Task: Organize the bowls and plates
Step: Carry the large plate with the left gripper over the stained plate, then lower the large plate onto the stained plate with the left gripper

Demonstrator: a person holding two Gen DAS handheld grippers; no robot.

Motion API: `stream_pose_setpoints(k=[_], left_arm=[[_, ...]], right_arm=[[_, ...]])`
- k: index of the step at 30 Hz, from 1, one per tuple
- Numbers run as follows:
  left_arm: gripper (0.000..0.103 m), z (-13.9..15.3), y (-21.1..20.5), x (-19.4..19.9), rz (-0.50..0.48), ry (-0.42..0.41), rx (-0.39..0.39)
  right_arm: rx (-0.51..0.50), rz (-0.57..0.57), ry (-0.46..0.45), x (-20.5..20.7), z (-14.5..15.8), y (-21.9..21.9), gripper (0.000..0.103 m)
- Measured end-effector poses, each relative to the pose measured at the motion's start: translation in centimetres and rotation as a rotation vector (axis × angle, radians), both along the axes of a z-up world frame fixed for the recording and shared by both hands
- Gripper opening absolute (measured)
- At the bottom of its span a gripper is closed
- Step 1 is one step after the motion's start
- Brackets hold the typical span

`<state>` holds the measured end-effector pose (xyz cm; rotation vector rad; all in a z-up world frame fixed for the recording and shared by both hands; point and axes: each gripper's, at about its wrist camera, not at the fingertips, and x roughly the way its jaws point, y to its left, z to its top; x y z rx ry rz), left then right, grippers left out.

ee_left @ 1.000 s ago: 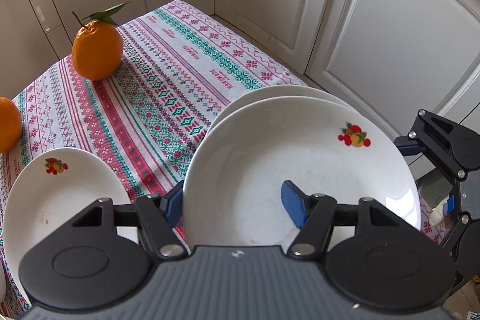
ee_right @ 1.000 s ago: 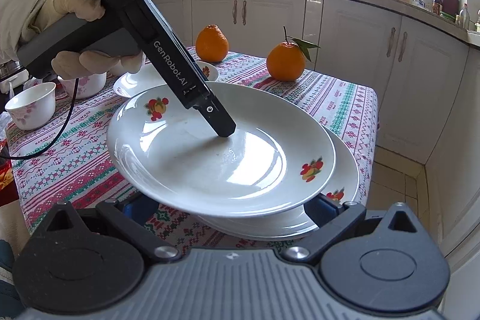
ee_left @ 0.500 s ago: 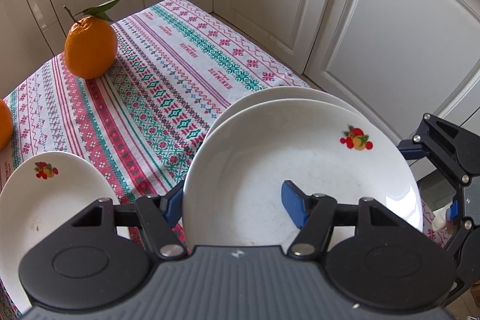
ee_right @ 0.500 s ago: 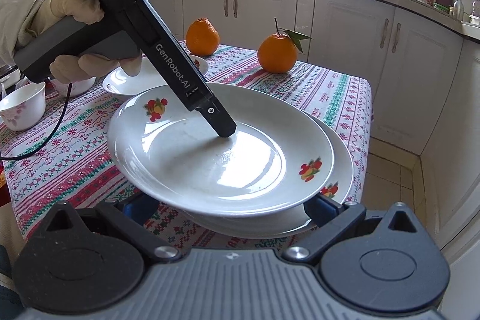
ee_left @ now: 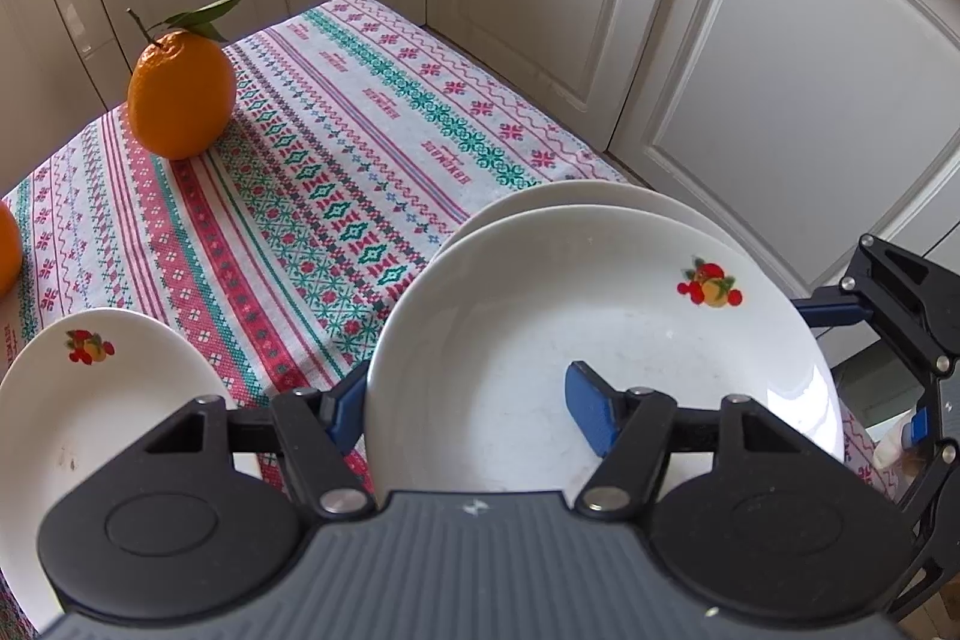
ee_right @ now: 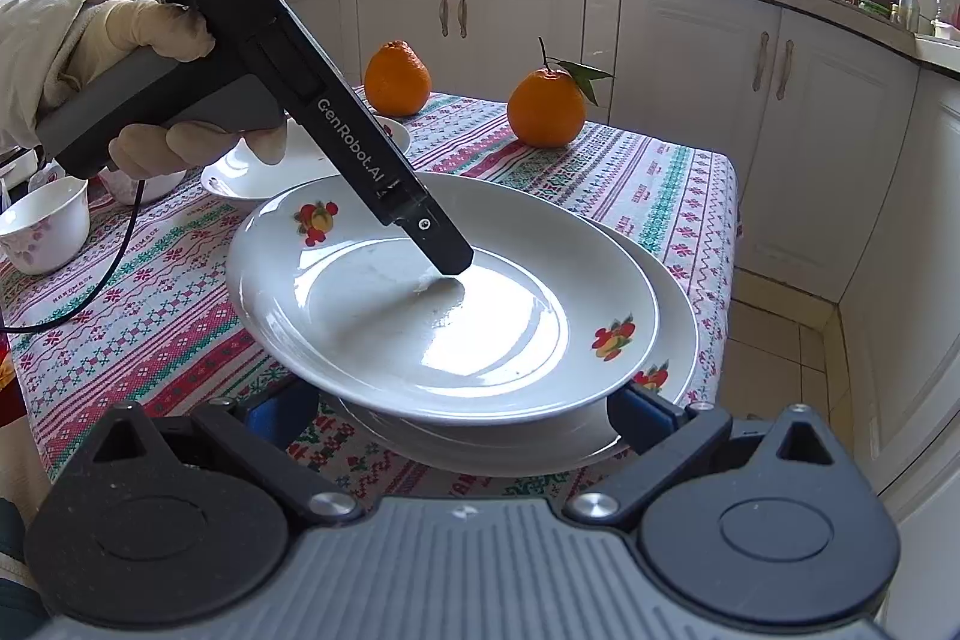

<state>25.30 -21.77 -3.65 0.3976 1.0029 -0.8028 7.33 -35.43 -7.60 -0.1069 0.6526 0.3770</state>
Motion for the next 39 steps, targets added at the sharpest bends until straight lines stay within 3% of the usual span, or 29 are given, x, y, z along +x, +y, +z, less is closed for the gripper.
stream_pose_setpoints(k=[28,39], left_arm=[[0.073,0.2,1.0,0.9,0.052,0.014,-0.031],[0.073,0.1,0.7,0.5,0.044,0.013,-0.039]], right_arm=[[0.008,0.017,-0.002,0.0,0.0,-0.3,0.103],[-0.026,0.075,0.029,0.6,0.4,-0.8,0.103]])
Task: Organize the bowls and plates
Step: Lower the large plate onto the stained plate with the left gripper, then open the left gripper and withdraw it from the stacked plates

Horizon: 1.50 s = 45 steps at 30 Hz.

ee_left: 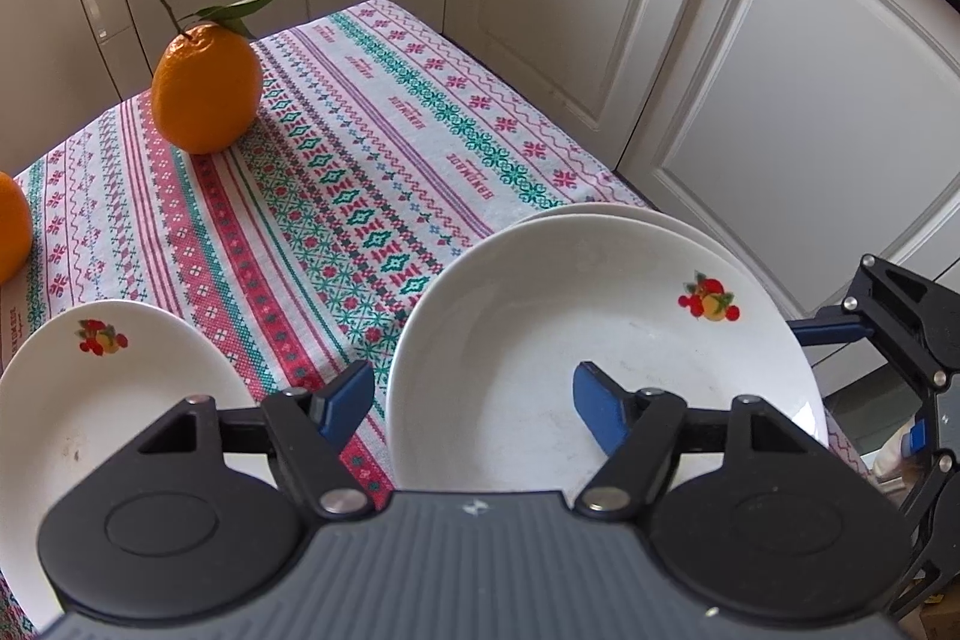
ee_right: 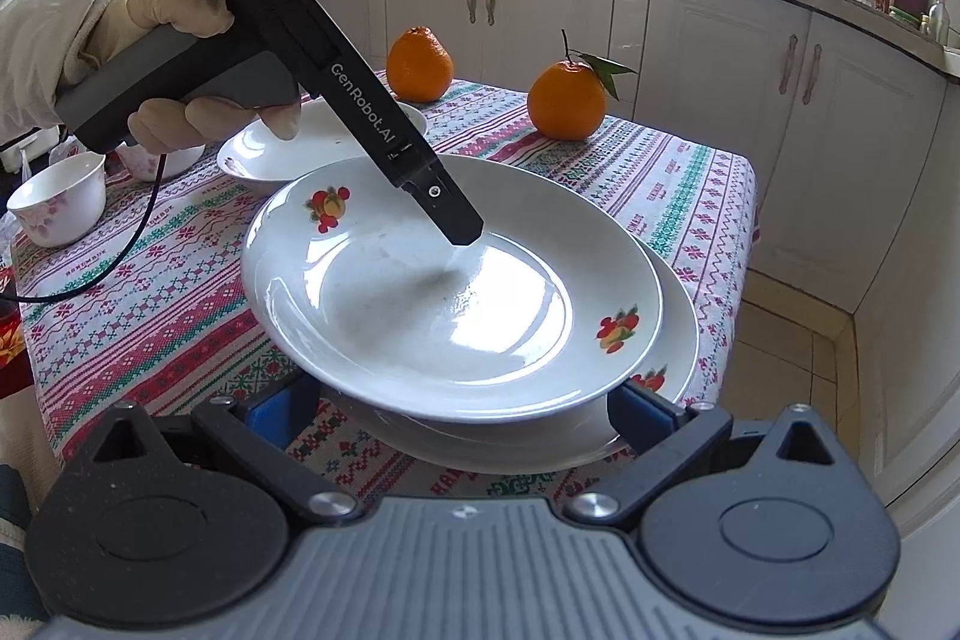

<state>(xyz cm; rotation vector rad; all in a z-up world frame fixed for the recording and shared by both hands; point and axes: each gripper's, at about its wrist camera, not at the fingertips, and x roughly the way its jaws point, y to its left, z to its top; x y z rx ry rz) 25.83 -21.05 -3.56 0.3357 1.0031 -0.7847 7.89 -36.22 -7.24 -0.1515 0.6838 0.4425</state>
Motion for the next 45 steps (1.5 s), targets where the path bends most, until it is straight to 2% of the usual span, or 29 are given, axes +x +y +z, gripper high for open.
stream_pose_setpoints(k=[8,16,20,27,39,42,45], left_arm=[[0.072,0.5,0.3,-1.1,-0.01,-0.009,-0.022],[0.063,1.0,1.3,-1.3,0.001,-0.013,-0.042],[0.063,1.0,1.5,-0.9,0.009,-0.008,-0.054],[0.063,0.6,0.9,-1.1,0.0,-0.015,-0.03],[0.063,0.8,1.1,-1.5,0.014,-0.025,-0.057],[0.064,0.9,1.1,-1.8,0.014,-0.039,-0.06],[0.064,1.2,1.5,-2.3,0.033,-0.08,-0.063]], right_arm=[[0.012,0.027,0.027,0.5,0.1,-0.4,0.103],[0.041,0.02,0.05,1.1,0.2,-0.7,0.103],[0.056,0.018,0.086,1.9,0.3,-0.8,0.103],[0.004,-0.014,0.136,2.4,0.9,-0.3,0.103],[-0.083,-0.069,0.179,2.3,1.7,0.3,0.103],[-0.132,-0.058,0.164,1.7,1.6,0.8,0.103],[-0.099,-0.065,0.152,1.4,2.3,0.8,0.103]])
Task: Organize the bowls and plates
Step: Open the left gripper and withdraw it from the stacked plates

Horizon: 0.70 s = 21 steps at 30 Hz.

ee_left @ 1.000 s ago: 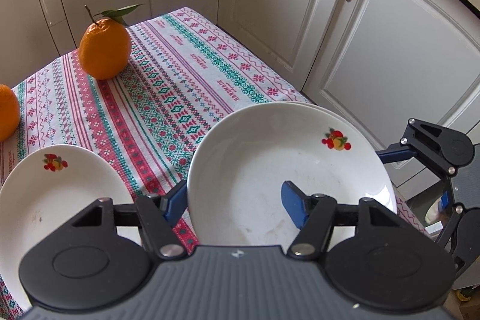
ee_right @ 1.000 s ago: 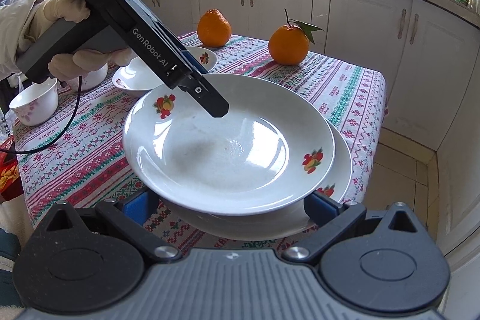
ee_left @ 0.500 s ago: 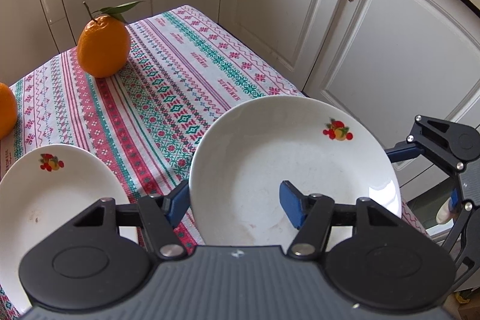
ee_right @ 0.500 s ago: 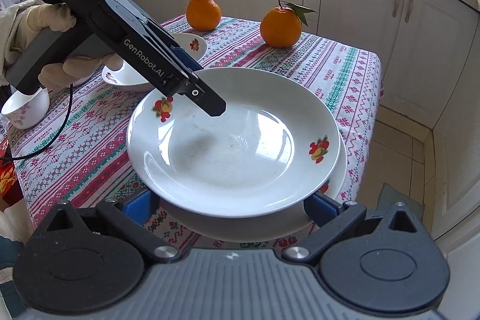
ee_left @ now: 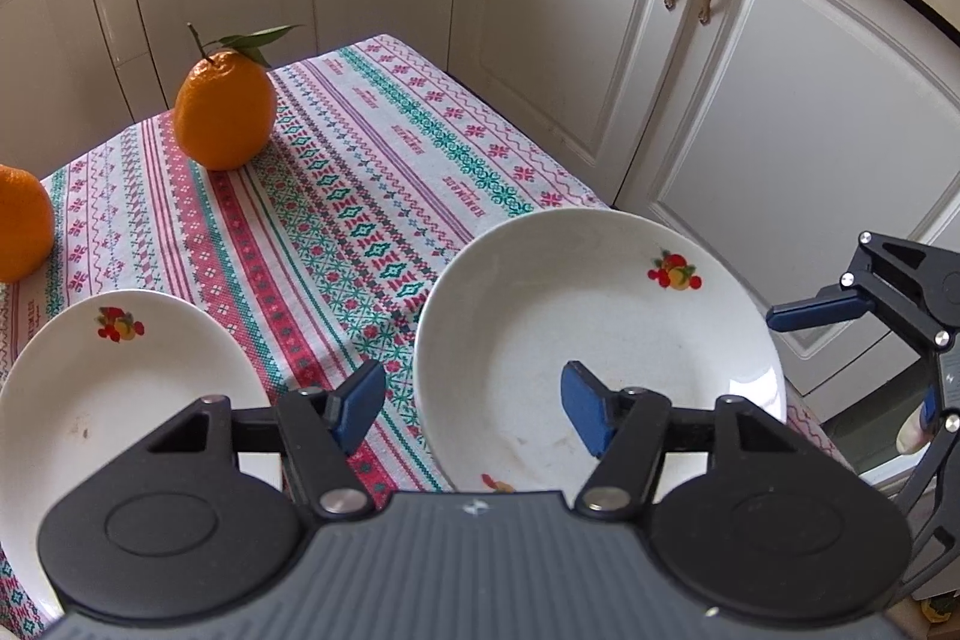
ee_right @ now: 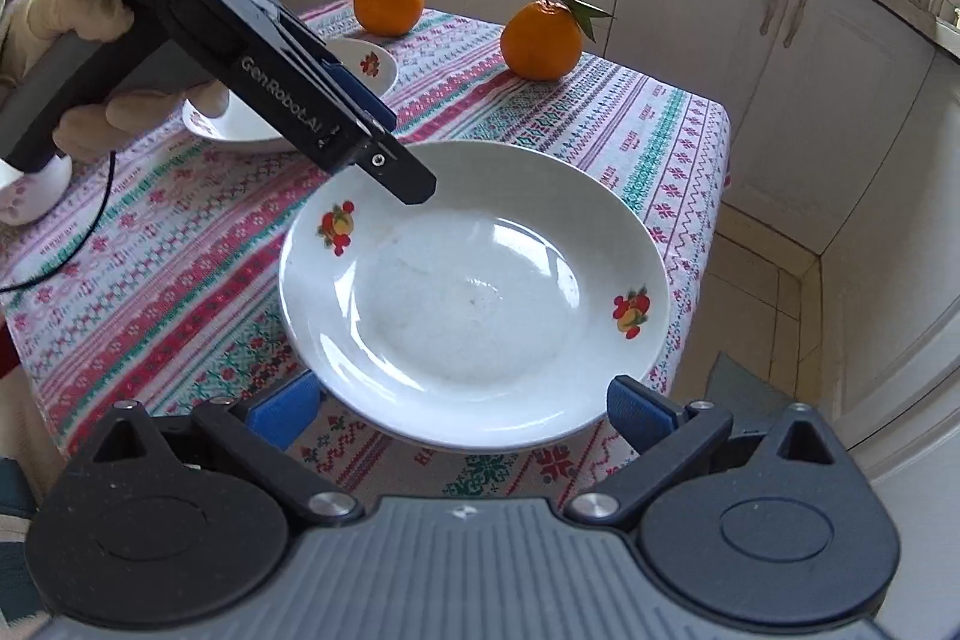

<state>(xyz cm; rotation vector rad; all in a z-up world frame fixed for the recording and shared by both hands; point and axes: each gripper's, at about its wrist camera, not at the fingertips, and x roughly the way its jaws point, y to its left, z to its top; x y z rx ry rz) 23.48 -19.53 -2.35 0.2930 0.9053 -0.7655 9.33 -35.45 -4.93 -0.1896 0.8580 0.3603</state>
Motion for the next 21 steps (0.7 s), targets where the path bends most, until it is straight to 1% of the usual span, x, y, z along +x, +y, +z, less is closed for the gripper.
stream_pose_setpoints(k=[1,3,4,5,9,11,13,14,16,17,19,21], left_arm=[[0.065,0.3,0.2,-0.3,0.006,-0.018,-0.006],[0.069,1.1,0.9,-1.3,0.027,-0.061,-0.025],[0.075,1.5,1.2,-1.8,0.044,-0.081,-0.036],[0.083,1.9,1.7,-2.6,0.077,-0.115,-0.05],[0.094,3.1,3.3,-6.2,0.192,-0.266,-0.067],[0.099,3.3,4.2,-8.1,0.278,-0.355,-0.057],[0.101,3.0,5.3,-9.7,0.368,-0.427,-0.044],[0.102,2.7,5.8,-10.2,0.415,-0.438,-0.039],[0.102,1.7,7.1,-10.6,0.537,-0.428,-0.03],[0.102,1.0,7.6,-10.6,0.581,-0.428,-0.018],[0.102,-0.3,8.3,-10.0,0.643,-0.415,0.041],[0.102,-1.9,9.1,-9.4,0.68,-0.39,0.071]], right_arm=[[0.021,-0.001,-0.01,-0.1,0.4,0.0,0.103],[0.026,-0.002,-0.04,-0.4,1.3,0.2,0.103],[0.023,-0.001,-0.056,-0.6,1.7,0.3,0.103],[0.025,0.0,-0.07,-0.8,2.2,0.5,0.103],[0.049,0.017,-0.124,-1.3,3.7,1.4,0.103],[0.048,0.032,-0.153,-1.6,4.4,2.0,0.103],[0.045,0.057,-0.177,-1.6,5.2,2.7,0.103],[0.042,0.071,-0.187,-1.6,5.6,3.1,0.103],[0.037,0.098,-0.205,-1.4,6.2,3.9,0.103],[0.038,0.114,-0.21,-1.2,6.5,4.2,0.103],[0.041,0.152,-0.217,-0.6,6.9,5.1,0.103],[0.045,0.185,-0.224,0.2,7.3,6.1,0.103]])
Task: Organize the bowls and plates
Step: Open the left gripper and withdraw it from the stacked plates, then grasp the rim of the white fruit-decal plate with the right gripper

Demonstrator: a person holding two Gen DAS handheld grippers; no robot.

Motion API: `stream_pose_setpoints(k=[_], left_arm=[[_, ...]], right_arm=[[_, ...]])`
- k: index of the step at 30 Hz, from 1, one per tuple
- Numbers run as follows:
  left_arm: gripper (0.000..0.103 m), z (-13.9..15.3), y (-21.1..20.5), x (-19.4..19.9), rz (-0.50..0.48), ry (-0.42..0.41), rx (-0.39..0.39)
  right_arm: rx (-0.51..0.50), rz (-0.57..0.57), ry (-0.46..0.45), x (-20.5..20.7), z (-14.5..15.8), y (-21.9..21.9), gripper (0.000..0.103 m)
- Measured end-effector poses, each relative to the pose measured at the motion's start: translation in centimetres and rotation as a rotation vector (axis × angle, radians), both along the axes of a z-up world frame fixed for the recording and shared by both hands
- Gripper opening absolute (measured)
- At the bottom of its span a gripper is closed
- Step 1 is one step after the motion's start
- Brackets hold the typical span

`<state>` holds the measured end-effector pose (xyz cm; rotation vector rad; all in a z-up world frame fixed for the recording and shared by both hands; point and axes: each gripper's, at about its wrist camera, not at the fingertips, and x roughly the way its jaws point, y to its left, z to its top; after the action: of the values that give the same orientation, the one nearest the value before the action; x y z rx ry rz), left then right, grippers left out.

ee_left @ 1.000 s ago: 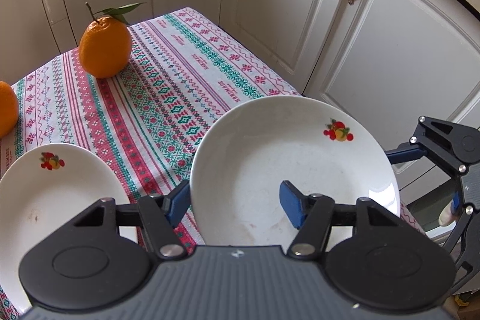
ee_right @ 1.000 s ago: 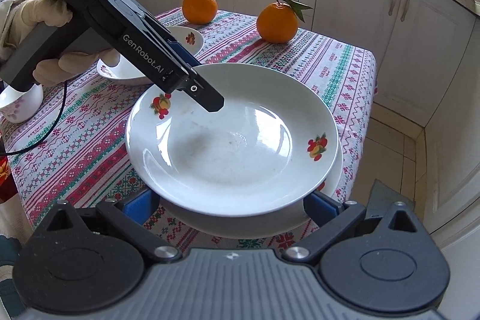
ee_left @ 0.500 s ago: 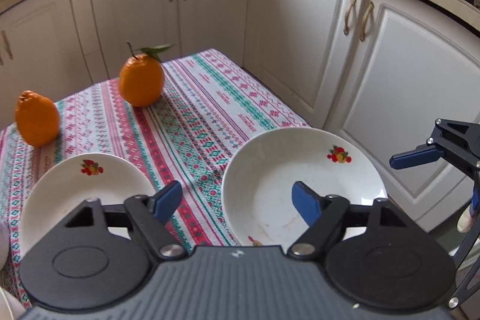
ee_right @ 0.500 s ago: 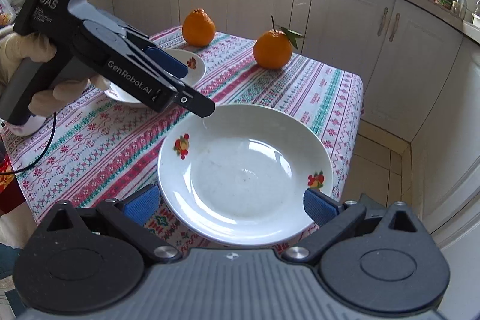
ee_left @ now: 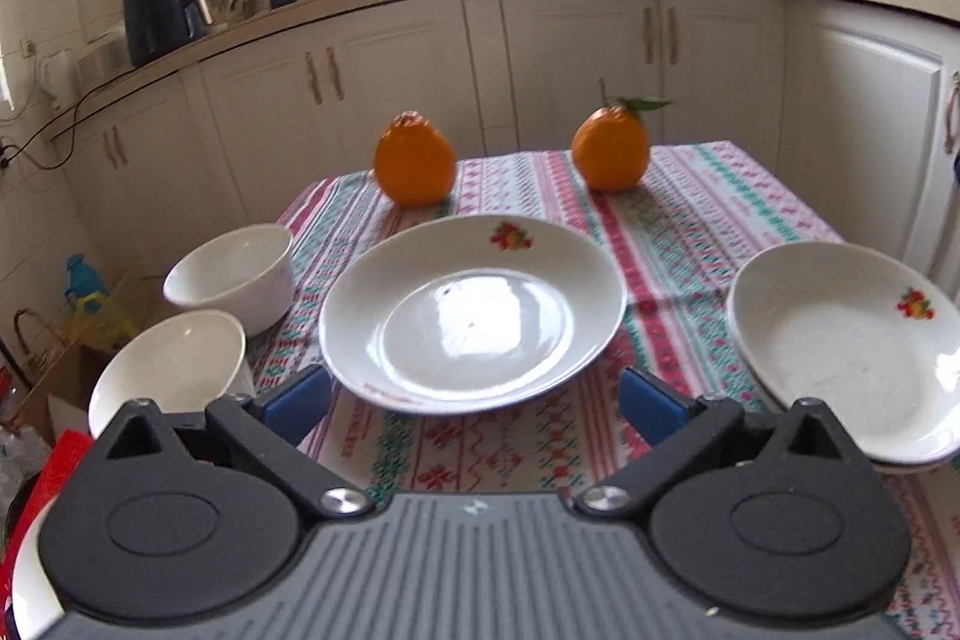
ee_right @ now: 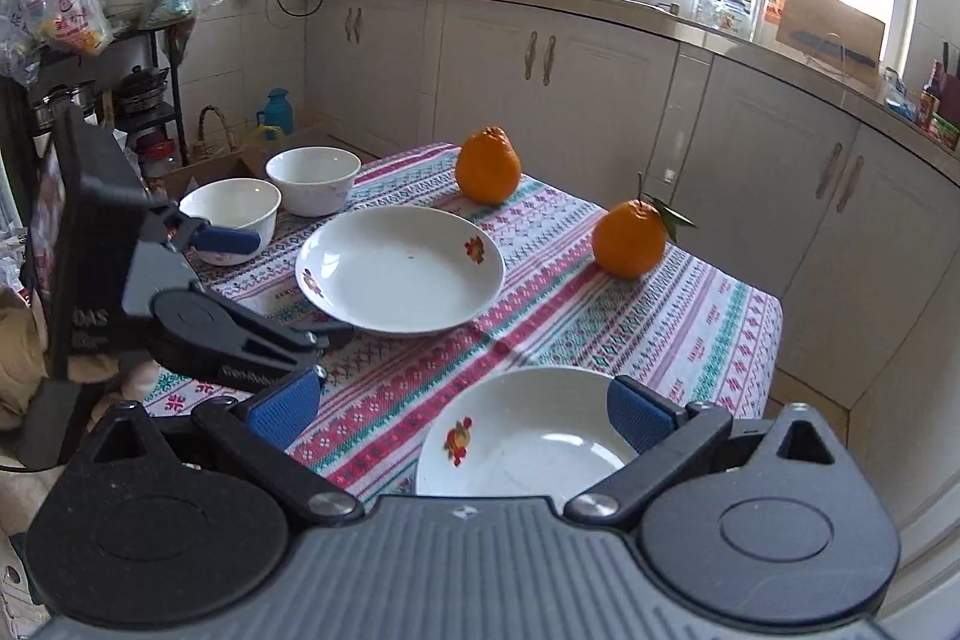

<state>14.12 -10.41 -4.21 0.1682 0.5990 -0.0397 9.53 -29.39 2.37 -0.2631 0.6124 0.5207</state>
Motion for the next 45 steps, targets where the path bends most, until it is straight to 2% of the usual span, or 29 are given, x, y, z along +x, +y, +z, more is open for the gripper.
stream_pose_setpoints(k=[4,8,13,19,28,32,40,45], left_arm=[[0.102,-2.3,0.9,1.8,0.02,0.079,-0.01],[0.102,-3.3,1.4,3.0,0.009,0.099,-0.032],[0.102,-4.2,1.2,4.0,-0.016,0.098,-0.019],[0.102,-4.4,1.6,5.2,-0.019,0.11,-0.07],[0.102,-4.5,1.8,5.7,-0.026,0.117,-0.094],[0.102,-4.5,1.9,5.8,-0.03,0.117,-0.096],[0.101,-4.5,2.0,5.9,-0.034,0.119,-0.101],[0.101,-4.6,2.1,5.9,-0.039,0.116,-0.098]], right_arm=[[0.008,0.074,0.011,2.2,0.3,1.8,0.103],[-0.008,0.124,0.046,5.4,-0.3,3.4,0.103],[-0.011,0.159,0.103,10.3,-1.9,4.6,0.103],[-0.026,0.211,0.168,16.6,-4.1,6.5,0.103],[-0.036,0.305,0.254,25.5,-7.1,10.2,0.103],[-0.029,0.343,0.3,27.9,-8.4,11.7,0.099],[0.013,0.402,0.381,29.9,-9.7,13.0,0.079],[0.037,0.404,0.399,30.2,-9.8,12.8,0.078]])
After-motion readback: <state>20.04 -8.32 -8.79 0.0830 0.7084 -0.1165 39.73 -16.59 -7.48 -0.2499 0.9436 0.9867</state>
